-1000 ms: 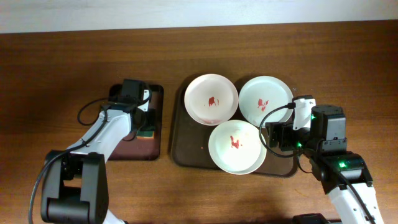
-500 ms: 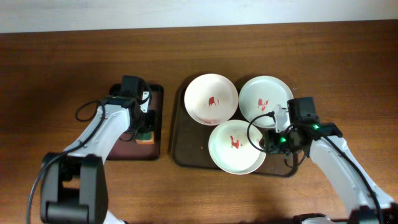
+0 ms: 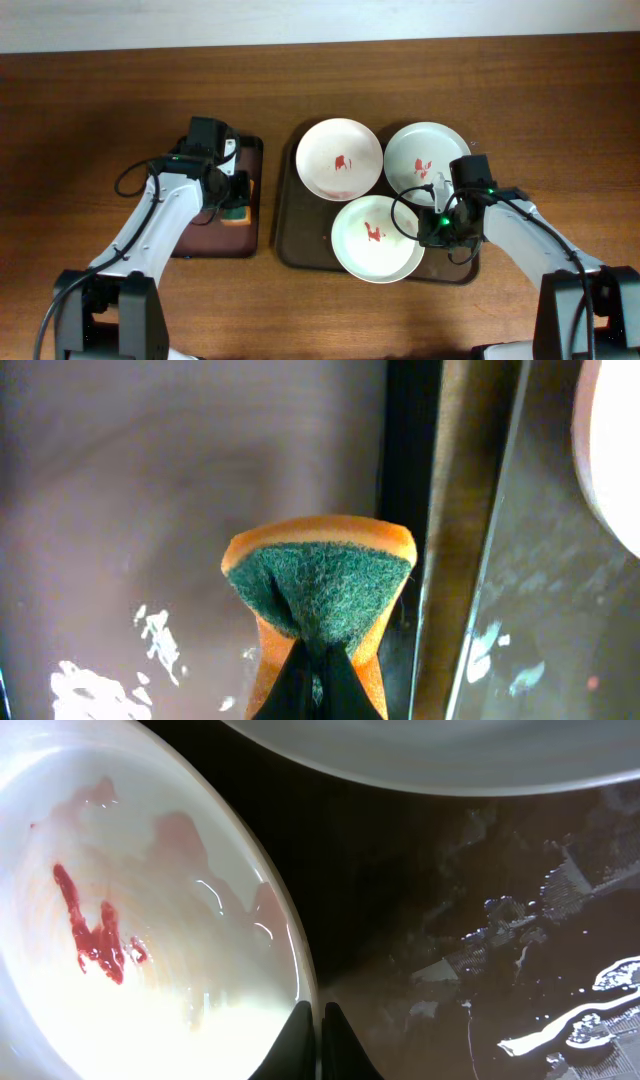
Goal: Clean dirty plates on tray and stack at the side
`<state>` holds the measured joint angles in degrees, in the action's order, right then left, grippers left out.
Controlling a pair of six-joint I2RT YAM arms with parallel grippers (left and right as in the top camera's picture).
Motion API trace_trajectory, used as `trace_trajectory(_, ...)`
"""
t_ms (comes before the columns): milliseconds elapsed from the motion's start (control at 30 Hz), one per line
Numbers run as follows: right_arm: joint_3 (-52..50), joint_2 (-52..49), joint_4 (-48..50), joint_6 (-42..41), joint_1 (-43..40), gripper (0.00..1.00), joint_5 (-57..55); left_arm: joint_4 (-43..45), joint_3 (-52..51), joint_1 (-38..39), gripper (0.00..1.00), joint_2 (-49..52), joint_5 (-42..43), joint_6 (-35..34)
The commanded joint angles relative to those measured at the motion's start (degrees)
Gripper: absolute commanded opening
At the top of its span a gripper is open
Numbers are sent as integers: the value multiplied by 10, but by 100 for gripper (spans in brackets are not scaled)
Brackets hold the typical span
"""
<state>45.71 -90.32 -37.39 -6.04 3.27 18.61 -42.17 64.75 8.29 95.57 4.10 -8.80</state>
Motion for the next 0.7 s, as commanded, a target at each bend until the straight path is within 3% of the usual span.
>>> trace_trajectory(0, 8, -3, 1, -5, 5, 4, 3, 33, 12, 2, 0, -12, -47, -50)
trace_trajectory(133, 8, -3, 1, -5, 5, 4, 3, 99, 12, 4, 0, -69, -105, -96)
trace_trajectory(267, 8, -3, 1, -5, 5, 4, 3, 161, 12, 9, 0, -130, -160, -75)
trace_trajectory(667, 8, -3, 1, -5, 5, 4, 3, 170, 10, 13, 0, -141, -190, -74)
